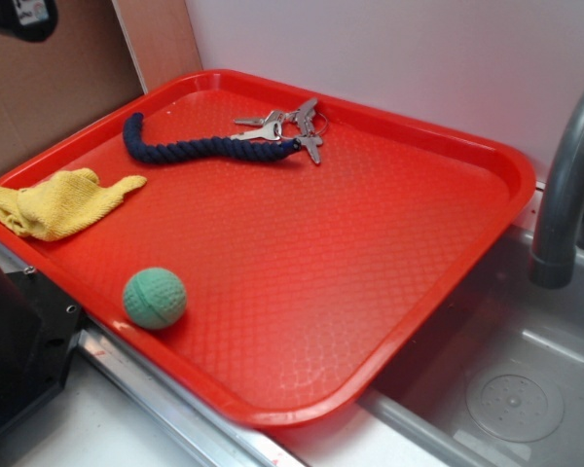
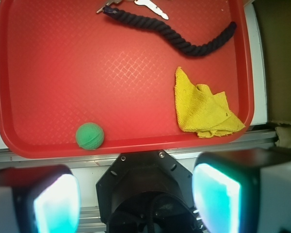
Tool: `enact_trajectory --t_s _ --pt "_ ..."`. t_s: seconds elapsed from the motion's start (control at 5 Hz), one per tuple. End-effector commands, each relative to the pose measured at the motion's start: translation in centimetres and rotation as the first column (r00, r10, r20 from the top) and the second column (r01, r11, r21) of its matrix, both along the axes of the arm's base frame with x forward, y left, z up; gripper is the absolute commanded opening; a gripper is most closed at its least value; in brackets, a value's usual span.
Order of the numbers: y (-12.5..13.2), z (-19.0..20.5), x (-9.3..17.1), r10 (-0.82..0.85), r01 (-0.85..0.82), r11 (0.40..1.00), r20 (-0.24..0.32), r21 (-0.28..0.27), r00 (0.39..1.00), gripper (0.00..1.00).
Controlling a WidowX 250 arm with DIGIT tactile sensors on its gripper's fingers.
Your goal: Grab the yellow cloth.
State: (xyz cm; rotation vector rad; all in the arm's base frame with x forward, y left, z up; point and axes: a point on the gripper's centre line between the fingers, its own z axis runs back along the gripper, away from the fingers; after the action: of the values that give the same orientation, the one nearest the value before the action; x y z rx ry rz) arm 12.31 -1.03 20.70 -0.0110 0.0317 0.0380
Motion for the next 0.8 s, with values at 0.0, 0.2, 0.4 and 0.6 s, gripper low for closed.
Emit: enact_trajectory --t_s 0.0,0.2,0.4,0.6 --pt "6.5 -7.7 1.5 0.110 -0.130 0.988 0.212 0.082 0.971 1.00" --pt "8.4 -10.7 1.6 0.155 -0.173 0.980 0.172 0.096 0.973 1.00" --pt "9.5 -13.7 2.0 0.169 -0.184 0.975 0.122 0.123 0.978 1.00" --pt "9.8 -16.1 2.9 0.139 -0.146 0.984 0.072 0.098 0.988 1.00"
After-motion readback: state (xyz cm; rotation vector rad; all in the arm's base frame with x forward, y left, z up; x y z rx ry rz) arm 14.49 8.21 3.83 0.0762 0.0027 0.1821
